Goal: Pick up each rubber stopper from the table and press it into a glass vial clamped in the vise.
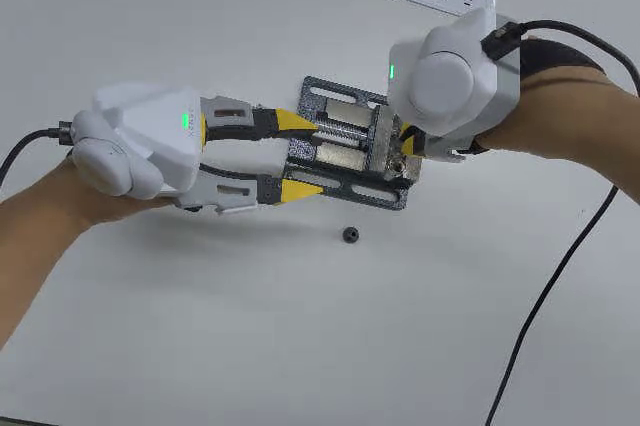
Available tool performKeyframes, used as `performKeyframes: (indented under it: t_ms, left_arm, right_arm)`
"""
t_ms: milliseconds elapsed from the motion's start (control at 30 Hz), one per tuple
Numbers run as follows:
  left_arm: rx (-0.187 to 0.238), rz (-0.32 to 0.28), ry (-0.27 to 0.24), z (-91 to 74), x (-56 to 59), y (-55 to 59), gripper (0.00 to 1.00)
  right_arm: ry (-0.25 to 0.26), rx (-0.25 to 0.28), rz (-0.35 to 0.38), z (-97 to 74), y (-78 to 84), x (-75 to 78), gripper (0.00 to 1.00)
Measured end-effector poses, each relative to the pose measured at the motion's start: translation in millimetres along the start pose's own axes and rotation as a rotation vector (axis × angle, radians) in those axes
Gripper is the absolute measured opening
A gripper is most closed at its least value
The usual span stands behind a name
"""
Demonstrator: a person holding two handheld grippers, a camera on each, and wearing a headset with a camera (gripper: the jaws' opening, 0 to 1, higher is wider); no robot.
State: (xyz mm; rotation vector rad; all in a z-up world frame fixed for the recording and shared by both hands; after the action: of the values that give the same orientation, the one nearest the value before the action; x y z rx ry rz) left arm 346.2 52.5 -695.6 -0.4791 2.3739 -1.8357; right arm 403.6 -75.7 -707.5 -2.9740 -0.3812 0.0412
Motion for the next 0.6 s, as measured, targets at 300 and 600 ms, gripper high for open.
performKeyframes:
  t_ms: [300, 600]
  left_arm:
    - [-0.007, 0.004, 0.006, 2.1, 4.3, -0.5, 0.31]
    - [-0.007, 0.011, 0.001, 0.9, 6.9, -3.7, 0.31]
  right_arm:
    - [0.019, 0.011, 0.013, -0.4, 0.2, -2.1, 0.04]
    - [0.023, 0.011, 0.006, -0.7, 0.6, -1.0, 0.04]
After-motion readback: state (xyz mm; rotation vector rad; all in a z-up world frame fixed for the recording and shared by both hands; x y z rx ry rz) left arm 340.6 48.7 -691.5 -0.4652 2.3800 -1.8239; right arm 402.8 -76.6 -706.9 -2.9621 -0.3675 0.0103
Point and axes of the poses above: the centre of the closed fingertips' face, and the gripper's own axes: z roughly forward along the fingers, x roughly to its right, y roughly out of its underside, the point moved 5 cm from there along -z, roughly backward along the fingers, and after that the axes turned 7 degrees about -z, right-handed, at the moved point
